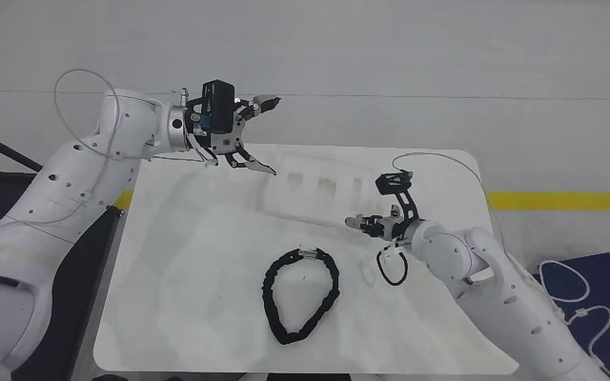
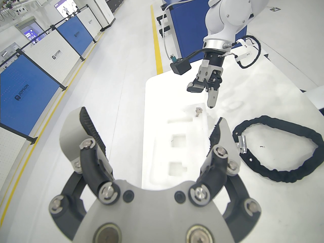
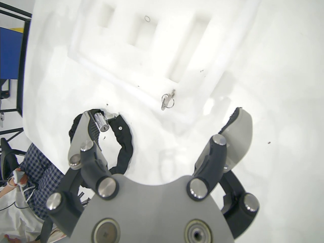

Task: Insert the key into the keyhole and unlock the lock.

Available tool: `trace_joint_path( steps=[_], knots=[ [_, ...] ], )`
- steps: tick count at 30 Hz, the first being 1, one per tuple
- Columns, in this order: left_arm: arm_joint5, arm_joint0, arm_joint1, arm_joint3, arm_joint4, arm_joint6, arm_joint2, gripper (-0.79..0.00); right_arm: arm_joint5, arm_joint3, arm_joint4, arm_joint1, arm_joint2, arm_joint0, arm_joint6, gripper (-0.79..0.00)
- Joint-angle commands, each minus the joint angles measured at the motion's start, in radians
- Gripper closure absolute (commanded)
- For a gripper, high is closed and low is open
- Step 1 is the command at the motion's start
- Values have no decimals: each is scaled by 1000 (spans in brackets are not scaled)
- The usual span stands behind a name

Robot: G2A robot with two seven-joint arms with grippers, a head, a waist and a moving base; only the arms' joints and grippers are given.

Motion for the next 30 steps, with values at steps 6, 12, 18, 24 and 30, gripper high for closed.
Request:
trace_joint_path(
  steps=[6, 12, 18, 24, 30],
  knots=[
    [0, 0, 0, 0, 0, 0, 0, -785, 90, 43, 6, -34, -68, 83, 93, -785],
    [0, 0, 0, 0, 0, 0, 0, -785, 104, 94, 17, -62, -114, 133, 104, -545],
    [0, 0, 0, 0, 0, 0, 0, -785, 122, 117, -10, -80, -138, 177, 142, -391],
    [0, 0, 0, 0, 0, 0, 0, -785, 147, 137, -24, -96, -155, 205, 168, -382],
    [0, 0, 0, 0, 0, 0, 0, -785, 182, 166, -41, -111, -165, 222, 172, -329]
  ],
)
